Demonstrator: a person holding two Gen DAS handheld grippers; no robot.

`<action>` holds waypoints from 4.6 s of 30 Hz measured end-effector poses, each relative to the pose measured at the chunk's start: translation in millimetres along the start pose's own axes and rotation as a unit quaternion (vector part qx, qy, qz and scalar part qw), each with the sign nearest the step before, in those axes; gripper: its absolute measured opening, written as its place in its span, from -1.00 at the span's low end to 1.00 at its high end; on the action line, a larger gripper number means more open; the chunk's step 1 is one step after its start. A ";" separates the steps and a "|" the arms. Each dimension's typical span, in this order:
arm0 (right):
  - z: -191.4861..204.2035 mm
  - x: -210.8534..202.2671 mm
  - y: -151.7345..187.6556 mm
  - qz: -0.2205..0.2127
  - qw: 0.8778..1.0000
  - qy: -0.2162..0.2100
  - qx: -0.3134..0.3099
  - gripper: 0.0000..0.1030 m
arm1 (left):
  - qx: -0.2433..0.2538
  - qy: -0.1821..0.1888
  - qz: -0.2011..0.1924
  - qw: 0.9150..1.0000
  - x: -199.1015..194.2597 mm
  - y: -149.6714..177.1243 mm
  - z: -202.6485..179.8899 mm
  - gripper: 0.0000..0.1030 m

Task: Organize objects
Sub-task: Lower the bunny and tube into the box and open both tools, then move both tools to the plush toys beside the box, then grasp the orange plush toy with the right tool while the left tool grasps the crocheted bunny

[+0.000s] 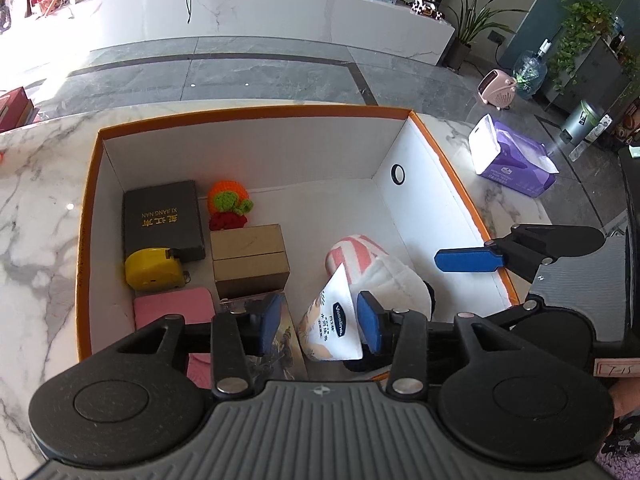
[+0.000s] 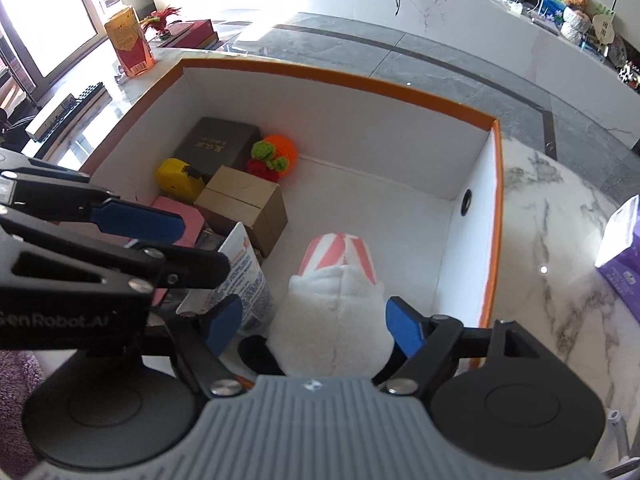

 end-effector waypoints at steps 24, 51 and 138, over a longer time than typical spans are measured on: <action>-71.2 -27.9 58.5 -0.072 0.982 0.008 0.177 -0.44 | -0.109 -0.097 -0.049 0.988 -22.2 59.2 80.3 -0.08; 23.7 -27.2 77.5 -0.036 0.994 -0.016 0.097 -0.82 | -0.135 -0.160 -0.039 0.977 -48.4 107.1 130.4 -0.91; -66.6 -3.8 181.7 0.048 0.991 0.092 -0.082 0.09 | 0.059 0.049 0.074 0.994 10.6 102.7 -167.5 0.04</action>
Point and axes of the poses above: each gripper's, at about its wrist camera, not at the fingertips, and x roughly the way its jaws point, z to its left, y to its underside, the point moved 1 cm from there along x, roughly the way its jaws point, and after that the axes turned 15 degrees about z, right-handed, at the moved point
